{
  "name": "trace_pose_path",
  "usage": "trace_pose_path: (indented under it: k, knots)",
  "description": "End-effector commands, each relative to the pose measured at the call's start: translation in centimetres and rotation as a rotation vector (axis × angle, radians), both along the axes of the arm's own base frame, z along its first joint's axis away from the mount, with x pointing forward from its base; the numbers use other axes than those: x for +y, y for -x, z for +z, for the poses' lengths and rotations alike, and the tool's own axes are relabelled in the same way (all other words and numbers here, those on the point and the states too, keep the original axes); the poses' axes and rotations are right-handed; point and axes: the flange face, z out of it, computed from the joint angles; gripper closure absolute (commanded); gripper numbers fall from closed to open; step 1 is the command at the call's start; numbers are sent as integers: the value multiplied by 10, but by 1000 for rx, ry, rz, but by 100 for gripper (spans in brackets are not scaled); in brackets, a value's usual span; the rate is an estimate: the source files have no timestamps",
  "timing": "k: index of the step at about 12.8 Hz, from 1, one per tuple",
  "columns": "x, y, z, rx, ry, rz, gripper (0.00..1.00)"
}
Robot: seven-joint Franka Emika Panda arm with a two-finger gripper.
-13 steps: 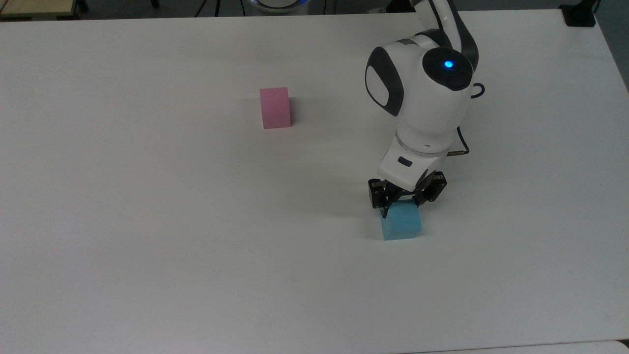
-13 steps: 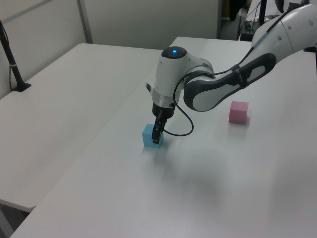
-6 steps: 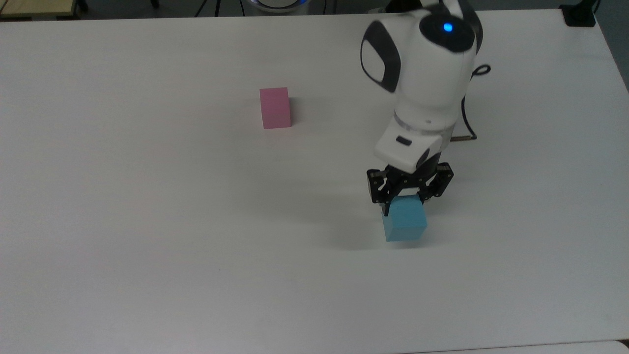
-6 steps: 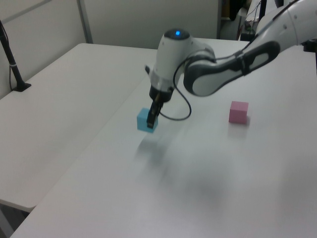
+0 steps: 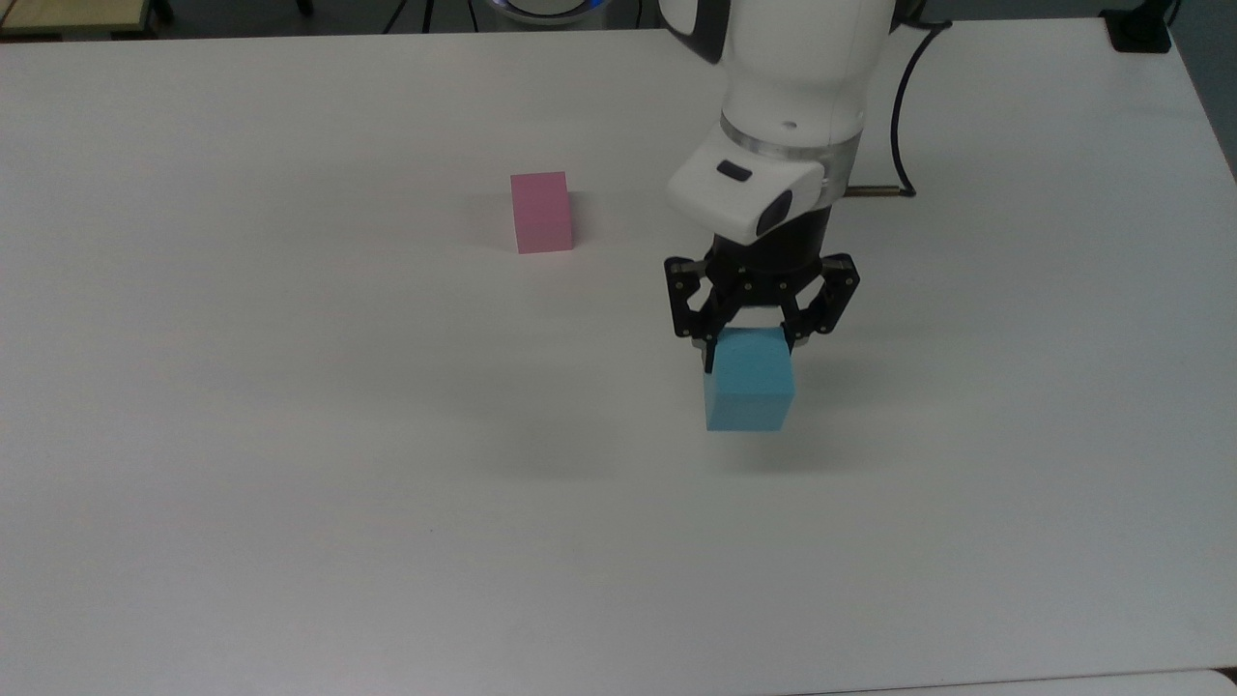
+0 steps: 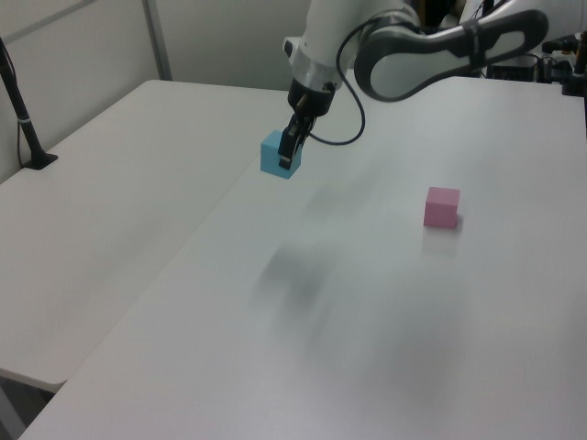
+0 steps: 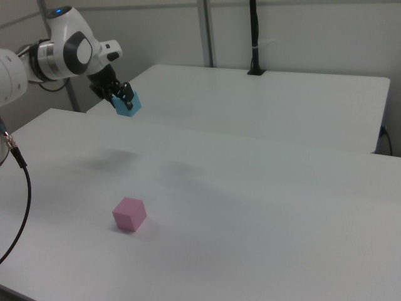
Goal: Put blue cube on pink cube
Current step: 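Lift the light-blue cube and carry it over the pink cube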
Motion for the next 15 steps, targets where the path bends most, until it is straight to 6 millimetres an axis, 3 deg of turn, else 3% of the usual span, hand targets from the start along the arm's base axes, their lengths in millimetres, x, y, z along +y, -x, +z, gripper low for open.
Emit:
trace_pose_path:
  k: [1, 4, 7, 10, 12, 15]
  knots:
    - [-11, 23, 18, 85, 22, 5, 76]
    - [-33, 63, 39, 193, 13, 52, 75]
    - [-69, 103, 58, 257, 5, 87, 75]
    - [-103, 157, 56, 289, 22, 145, 75]
    - [-126, 174, 49, 310, 25, 160, 75]
    - [-141, 193, 31, 322, 31, 184, 75]
